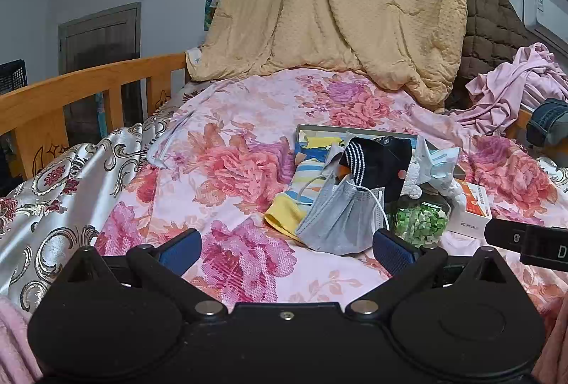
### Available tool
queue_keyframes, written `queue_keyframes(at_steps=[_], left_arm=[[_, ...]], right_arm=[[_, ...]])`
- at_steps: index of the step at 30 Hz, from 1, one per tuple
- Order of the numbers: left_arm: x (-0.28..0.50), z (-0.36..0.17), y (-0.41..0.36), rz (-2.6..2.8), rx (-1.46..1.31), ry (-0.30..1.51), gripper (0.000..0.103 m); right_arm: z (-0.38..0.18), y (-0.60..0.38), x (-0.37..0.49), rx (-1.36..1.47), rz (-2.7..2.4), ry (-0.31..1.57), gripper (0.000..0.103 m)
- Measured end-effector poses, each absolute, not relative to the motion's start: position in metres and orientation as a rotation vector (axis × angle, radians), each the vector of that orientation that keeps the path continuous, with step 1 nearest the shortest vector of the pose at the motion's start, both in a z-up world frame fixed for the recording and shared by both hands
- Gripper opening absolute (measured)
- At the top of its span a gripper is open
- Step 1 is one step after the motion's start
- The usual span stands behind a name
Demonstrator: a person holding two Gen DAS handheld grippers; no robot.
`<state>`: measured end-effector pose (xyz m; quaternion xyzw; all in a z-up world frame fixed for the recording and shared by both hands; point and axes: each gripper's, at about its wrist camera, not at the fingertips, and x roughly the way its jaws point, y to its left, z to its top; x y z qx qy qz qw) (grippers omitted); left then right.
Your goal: Organize soft objects
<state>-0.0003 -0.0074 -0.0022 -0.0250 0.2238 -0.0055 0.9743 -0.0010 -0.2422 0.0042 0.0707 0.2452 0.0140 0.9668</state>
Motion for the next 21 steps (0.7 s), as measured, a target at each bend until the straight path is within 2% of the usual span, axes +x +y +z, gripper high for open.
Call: queue_keyframes(at_steps=[21], left_arm=[[0.004,0.0,-0.008,-0.048,-0.147,0.469,0.102]], right_arm=[[-0.001,-0.243,0.01,0.202,0.075,0.549,0.103]])
